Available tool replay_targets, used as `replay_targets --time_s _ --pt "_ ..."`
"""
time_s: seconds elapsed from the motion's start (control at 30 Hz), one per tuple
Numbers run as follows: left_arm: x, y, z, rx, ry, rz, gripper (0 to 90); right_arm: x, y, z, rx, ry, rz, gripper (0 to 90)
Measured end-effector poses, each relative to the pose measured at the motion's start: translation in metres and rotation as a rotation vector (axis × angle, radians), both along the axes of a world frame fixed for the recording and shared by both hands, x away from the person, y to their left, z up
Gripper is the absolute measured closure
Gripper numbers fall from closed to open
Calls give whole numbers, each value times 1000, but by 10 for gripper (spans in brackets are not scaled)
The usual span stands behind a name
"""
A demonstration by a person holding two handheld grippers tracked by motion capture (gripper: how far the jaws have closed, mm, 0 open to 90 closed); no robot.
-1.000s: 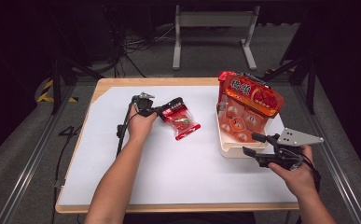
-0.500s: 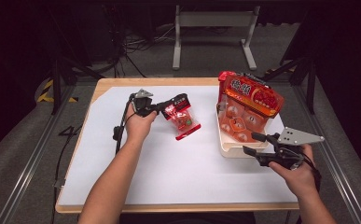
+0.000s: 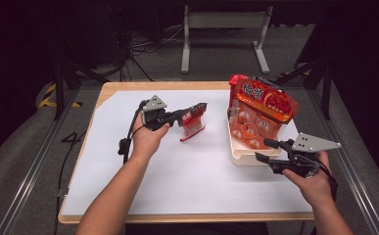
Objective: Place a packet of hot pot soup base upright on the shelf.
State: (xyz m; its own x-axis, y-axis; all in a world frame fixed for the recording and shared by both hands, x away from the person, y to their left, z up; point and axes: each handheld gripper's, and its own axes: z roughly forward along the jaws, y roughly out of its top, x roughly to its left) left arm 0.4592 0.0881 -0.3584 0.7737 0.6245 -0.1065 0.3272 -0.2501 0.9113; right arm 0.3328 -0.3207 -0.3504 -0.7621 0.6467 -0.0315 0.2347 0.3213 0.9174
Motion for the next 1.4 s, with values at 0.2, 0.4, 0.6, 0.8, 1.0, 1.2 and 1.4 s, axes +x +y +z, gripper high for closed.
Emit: replay_targets --time_s 0.2,0.4,0.6,0.8,1.0,1.2,1.4 --pt "-14 0 8 -15 -21 -23 900 1 2 0 -1 0 2 414" --pt "-29 -1 18 -10 -51 -78 900 4 6 2 -6 -8 12 413" --pt "-45 -5 29 3 -89 -131 900 6 12 7 -46 -51 21 422" --pt "-56 -8 38 -2 -112 -173 900 12 22 15 -49 -89 46 447" --pt "-67 -13 44 0 -125 -218 900 18 34 21 -59 -115 66 433" --pt "-78 -20 51 5 -145 -283 900 27 48 28 -63 -132 96 464" --pt "-82 -25 53 -3 -148 -332 900 36 59 36 -57 -139 152 577"
